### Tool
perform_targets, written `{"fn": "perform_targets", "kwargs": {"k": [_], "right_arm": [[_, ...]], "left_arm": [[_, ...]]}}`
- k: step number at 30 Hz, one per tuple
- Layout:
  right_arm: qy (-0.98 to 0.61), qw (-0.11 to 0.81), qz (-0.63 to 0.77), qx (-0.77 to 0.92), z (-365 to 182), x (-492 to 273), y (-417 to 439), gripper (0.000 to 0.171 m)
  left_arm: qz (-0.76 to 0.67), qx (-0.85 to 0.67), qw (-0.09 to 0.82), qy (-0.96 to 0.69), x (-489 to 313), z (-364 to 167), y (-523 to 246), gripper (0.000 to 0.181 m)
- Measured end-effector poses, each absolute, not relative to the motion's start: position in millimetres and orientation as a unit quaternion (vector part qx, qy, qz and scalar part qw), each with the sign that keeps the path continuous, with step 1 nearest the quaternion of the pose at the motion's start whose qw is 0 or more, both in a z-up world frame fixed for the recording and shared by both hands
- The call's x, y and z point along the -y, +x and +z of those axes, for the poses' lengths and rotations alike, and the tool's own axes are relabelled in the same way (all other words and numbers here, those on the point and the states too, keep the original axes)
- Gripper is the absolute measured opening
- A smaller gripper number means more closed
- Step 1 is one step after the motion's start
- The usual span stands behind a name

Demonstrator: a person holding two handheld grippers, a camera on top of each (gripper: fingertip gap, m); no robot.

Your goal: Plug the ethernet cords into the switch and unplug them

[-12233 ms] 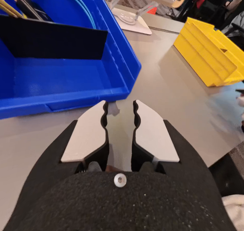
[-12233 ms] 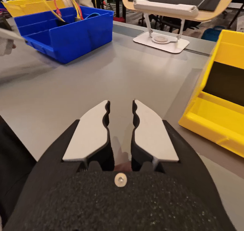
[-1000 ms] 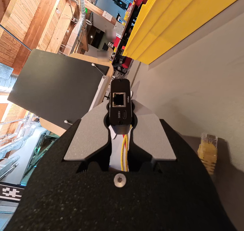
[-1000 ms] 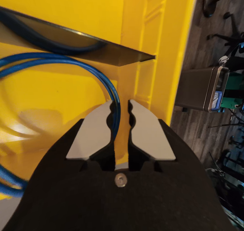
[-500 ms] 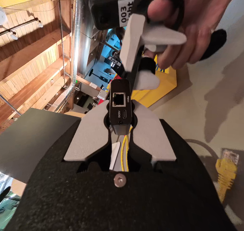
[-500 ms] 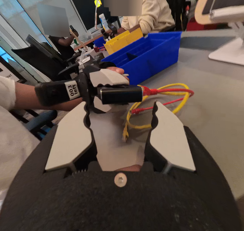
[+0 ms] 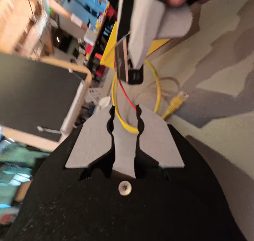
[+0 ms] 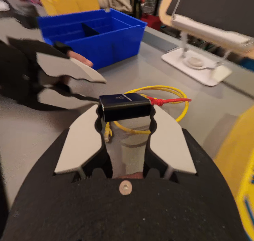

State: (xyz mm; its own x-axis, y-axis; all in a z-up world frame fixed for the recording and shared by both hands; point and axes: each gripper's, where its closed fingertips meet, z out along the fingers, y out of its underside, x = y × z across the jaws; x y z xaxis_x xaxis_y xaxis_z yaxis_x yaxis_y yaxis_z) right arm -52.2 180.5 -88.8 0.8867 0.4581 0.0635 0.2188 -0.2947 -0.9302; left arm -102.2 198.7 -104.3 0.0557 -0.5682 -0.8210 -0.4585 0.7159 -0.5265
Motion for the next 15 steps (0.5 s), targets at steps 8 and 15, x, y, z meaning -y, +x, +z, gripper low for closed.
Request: {"fn": "perform_targets", "kwargs": {"k": [8,15], "right_arm": [[-0.729,0.598,-0.198,0.267,-73.6,-186.5,-49.5,0.067],[-0.65,0.613,-0.267,0.361,-68.4,-174.6,-95.3,0.066]], "left_arm": [[-0.427,-0.505,0.353,-0.661,-184.2,-66.4,-102.9,0.072],[-0.492,-0.518,0.194,-0.672,-164.6,-88.6,-77.9,0.082]]}}
